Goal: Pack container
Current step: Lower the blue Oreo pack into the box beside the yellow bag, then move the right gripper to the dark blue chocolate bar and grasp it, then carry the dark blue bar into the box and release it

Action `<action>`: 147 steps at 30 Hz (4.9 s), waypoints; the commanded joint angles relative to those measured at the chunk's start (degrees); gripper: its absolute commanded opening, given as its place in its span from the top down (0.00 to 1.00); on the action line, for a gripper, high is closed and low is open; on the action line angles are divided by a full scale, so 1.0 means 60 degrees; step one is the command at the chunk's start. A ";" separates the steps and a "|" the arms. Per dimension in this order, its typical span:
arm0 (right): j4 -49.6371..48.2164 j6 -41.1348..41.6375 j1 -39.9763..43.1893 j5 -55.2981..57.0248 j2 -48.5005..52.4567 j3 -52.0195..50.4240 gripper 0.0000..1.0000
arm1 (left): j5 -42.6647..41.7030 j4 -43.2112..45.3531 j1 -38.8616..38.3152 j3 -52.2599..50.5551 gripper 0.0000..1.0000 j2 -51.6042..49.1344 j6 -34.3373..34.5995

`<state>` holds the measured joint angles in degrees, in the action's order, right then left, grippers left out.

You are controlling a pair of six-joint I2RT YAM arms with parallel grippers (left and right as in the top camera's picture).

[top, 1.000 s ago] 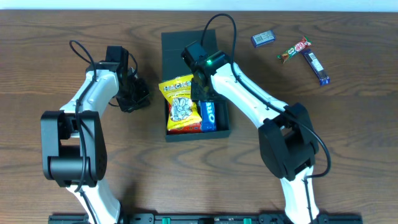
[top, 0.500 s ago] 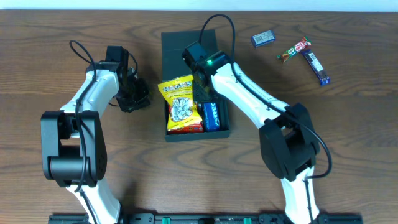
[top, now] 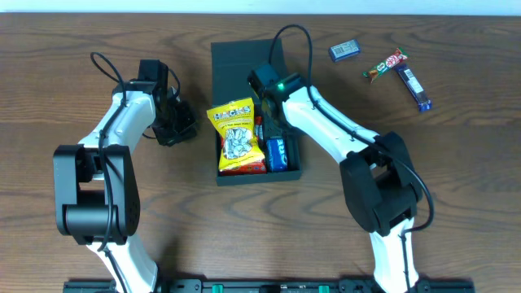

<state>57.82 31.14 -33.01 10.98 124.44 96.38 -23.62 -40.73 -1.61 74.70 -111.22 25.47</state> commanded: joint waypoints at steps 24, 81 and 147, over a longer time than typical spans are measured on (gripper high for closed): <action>0.0062 -0.1107 0.0135 -0.0736 -0.0943 0.0794 0.99 | 0.0007 0.0051 0.0015 0.0015 0.94 0.0109 -0.0113; -0.3748 -0.9092 0.8222 -0.3381 0.1949 0.1741 0.11 | -0.0069 -0.0594 0.0015 0.0015 0.63 0.0109 0.0310; 0.2681 -0.4983 0.4131 -0.2823 0.1821 0.6659 0.98 | 0.0036 -0.0306 0.0015 0.0015 0.62 0.0109 0.0142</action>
<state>72.20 -3.86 -4.19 -2.68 137.16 135.33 -23.79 -42.87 -1.61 74.70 -111.22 27.11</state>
